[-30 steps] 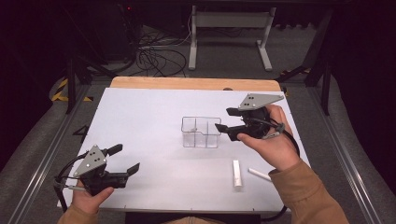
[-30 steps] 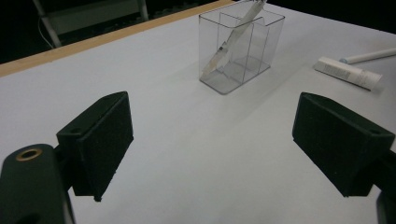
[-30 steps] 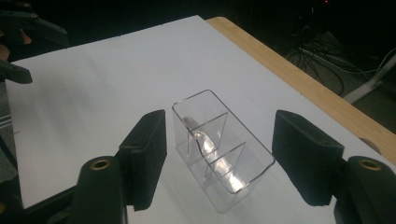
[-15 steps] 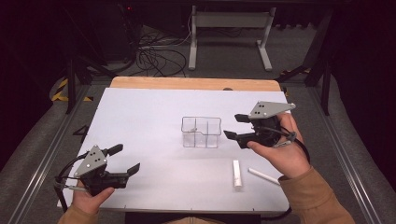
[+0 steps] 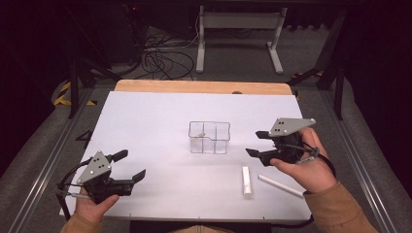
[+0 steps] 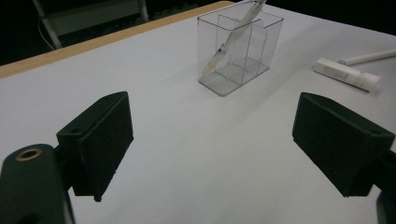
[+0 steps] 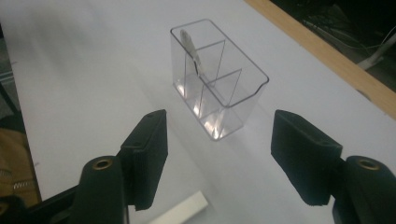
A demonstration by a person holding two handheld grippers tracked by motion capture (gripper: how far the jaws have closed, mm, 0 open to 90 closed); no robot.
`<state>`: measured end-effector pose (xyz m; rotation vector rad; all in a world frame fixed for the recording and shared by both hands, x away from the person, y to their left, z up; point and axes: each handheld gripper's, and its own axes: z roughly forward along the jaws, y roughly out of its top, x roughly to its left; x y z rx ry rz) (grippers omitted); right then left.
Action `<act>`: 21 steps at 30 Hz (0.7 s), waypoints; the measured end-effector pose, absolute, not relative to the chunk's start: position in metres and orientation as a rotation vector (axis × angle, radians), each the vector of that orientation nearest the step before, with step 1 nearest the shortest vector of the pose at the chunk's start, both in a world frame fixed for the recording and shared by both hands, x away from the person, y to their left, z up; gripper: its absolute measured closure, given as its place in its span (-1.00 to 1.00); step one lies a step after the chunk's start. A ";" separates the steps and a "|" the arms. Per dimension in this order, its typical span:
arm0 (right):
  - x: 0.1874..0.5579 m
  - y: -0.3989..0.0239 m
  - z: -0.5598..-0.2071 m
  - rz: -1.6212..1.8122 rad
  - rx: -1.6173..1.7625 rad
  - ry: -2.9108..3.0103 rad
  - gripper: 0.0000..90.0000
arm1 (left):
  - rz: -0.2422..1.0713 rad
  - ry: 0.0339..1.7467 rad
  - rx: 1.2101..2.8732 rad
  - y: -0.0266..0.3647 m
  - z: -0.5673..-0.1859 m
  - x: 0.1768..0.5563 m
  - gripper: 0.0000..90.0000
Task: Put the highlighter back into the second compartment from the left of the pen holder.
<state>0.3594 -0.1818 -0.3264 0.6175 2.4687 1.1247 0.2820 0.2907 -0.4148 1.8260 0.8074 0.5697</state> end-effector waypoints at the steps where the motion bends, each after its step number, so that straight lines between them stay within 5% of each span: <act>1: 0.358 -0.184 -0.328 1.116 0.621 2.476 -0.17 | 0.572 0.806 1.827 0.291 -0.415 0.282 -0.71; 21: 0.349 -0.212 -0.373 0.975 0.672 2.581 -0.12 | 0.575 0.803 1.830 0.290 -0.415 0.282 -0.70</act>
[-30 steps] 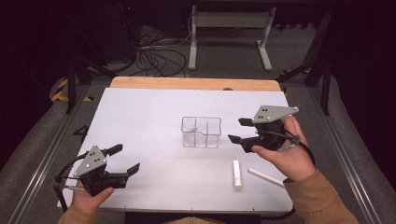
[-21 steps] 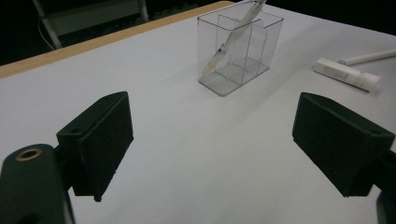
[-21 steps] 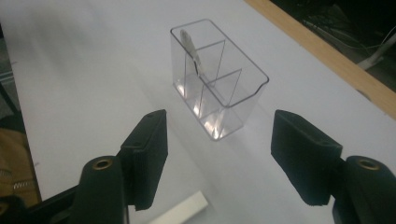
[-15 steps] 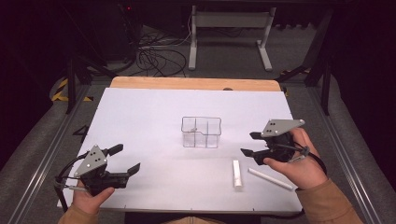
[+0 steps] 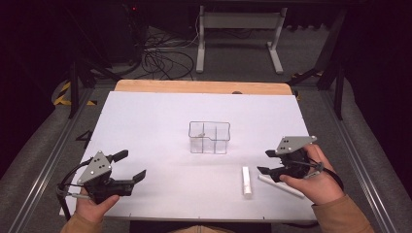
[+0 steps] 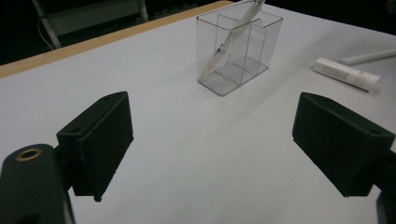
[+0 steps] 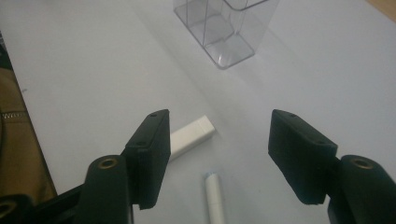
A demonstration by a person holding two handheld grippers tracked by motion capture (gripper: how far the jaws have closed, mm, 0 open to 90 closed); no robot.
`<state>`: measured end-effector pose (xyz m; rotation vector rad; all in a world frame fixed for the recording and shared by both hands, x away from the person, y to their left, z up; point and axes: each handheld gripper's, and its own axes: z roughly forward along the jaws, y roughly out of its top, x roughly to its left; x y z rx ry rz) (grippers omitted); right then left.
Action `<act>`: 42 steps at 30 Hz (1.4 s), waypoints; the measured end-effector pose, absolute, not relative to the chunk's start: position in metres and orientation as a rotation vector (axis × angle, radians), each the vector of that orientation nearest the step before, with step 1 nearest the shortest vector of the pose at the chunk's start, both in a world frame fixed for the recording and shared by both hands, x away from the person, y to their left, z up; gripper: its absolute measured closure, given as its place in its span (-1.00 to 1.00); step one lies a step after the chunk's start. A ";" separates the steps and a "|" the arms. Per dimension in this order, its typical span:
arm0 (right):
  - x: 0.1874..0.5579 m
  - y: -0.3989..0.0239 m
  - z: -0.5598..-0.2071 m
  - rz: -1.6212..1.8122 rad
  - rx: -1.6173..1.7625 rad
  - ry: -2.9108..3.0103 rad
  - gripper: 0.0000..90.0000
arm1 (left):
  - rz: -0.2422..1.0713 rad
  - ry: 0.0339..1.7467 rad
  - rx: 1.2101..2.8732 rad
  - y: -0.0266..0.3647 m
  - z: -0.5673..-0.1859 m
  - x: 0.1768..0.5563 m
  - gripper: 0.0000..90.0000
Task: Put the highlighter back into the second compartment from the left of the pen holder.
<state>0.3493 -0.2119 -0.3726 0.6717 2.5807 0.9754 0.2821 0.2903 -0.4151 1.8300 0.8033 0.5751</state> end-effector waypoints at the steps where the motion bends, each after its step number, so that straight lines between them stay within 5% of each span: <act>1: 0.349 -0.213 -0.374 0.969 0.673 2.585 -0.12 | 0.574 0.804 1.830 0.290 -0.415 0.282 -0.70; 19: 0.343 -0.226 -0.401 0.746 0.629 2.734 -0.03 | 0.571 0.806 1.832 0.289 -0.416 0.282 -0.71; 42: 0.352 -0.227 -0.428 0.452 0.552 2.864 0.37 | 0.565 0.803 1.836 0.288 -0.416 0.282 -0.71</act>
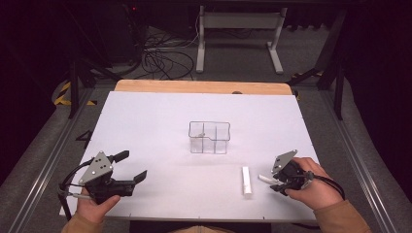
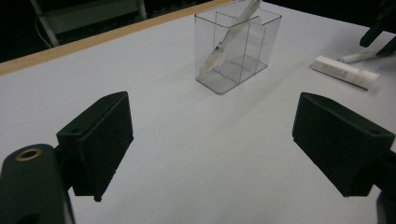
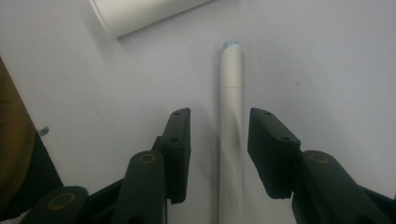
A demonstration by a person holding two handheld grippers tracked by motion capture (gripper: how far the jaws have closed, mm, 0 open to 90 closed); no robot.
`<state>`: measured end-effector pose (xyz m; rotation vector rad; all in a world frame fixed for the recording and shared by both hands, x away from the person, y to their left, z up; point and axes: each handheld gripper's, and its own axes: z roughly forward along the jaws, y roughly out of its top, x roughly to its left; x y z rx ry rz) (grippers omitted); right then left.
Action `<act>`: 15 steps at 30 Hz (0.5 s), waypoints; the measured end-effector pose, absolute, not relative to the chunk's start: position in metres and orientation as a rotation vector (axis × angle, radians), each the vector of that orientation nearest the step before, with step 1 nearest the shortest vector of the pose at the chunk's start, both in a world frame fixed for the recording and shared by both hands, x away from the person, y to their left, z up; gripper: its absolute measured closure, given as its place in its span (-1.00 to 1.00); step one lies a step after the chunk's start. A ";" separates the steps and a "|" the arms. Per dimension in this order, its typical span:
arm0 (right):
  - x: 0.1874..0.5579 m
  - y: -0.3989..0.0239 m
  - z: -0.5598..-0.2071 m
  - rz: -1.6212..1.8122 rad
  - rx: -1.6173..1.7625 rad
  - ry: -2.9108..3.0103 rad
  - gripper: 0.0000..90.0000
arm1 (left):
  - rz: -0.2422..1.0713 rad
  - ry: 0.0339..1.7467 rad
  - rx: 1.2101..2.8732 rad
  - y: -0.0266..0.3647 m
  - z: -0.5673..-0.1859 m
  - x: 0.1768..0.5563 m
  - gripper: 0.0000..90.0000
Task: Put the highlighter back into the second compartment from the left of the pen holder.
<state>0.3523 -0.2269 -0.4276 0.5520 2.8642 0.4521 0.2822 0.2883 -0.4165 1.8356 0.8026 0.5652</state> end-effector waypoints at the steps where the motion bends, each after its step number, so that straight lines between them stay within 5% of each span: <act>1: 0.352 -0.226 -0.428 0.438 0.560 2.869 0.40 | 0.562 0.804 1.834 0.288 -0.417 0.282 -0.71; 15: 0.359 -0.226 -0.438 0.327 0.494 2.876 0.74 | 0.559 0.802 1.836 0.288 -0.417 0.282 -0.71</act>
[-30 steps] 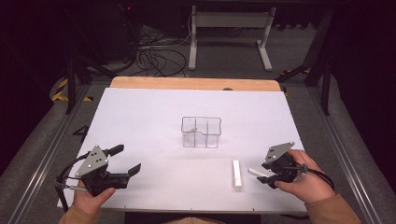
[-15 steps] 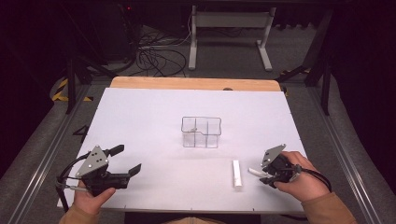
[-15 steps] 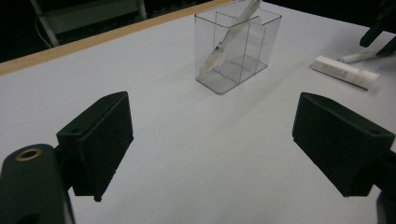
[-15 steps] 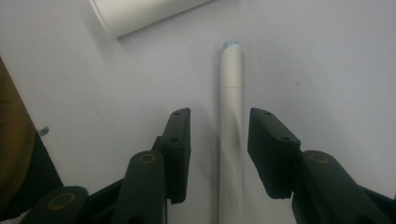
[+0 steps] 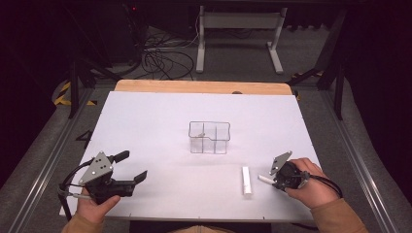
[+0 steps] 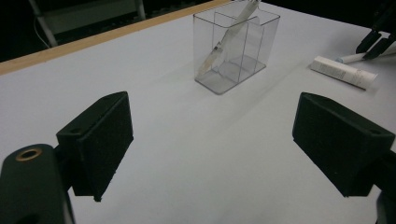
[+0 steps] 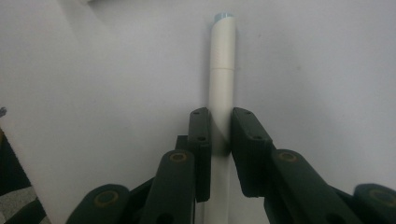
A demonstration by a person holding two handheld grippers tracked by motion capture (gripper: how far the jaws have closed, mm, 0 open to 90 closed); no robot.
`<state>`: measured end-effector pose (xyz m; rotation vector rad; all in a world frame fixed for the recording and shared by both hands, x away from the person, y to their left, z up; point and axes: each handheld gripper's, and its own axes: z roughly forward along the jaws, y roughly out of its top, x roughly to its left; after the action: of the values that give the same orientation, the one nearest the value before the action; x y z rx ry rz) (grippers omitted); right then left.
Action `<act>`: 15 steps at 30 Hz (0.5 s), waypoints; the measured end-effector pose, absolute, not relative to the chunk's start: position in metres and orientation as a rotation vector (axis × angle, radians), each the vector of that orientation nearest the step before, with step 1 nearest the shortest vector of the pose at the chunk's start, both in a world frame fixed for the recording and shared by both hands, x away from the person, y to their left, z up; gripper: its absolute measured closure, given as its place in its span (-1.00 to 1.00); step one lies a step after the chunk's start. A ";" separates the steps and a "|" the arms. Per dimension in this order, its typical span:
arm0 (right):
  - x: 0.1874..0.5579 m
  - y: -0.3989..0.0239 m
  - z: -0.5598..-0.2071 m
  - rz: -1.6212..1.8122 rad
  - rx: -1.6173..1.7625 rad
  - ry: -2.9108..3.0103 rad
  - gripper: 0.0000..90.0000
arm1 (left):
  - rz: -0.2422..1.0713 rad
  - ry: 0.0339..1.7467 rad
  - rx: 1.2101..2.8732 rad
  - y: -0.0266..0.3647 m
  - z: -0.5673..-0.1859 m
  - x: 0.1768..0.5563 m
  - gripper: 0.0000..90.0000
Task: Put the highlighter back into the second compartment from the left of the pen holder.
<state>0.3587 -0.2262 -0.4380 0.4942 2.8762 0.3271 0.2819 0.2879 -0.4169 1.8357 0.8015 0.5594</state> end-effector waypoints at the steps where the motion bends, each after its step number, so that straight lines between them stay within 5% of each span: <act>1: 0.359 -0.226 -0.439 0.328 0.490 2.879 0.75 | 0.560 0.802 1.836 0.288 -0.417 0.282 -0.71; 15: 0.358 -0.225 -0.439 0.323 0.502 2.873 0.76 | 0.564 0.800 1.837 0.288 -0.417 0.282 -0.71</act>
<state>0.3581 -0.2255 -0.4392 0.5019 2.8725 0.3226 0.2818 0.2881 -0.4169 1.8374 0.7999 0.5638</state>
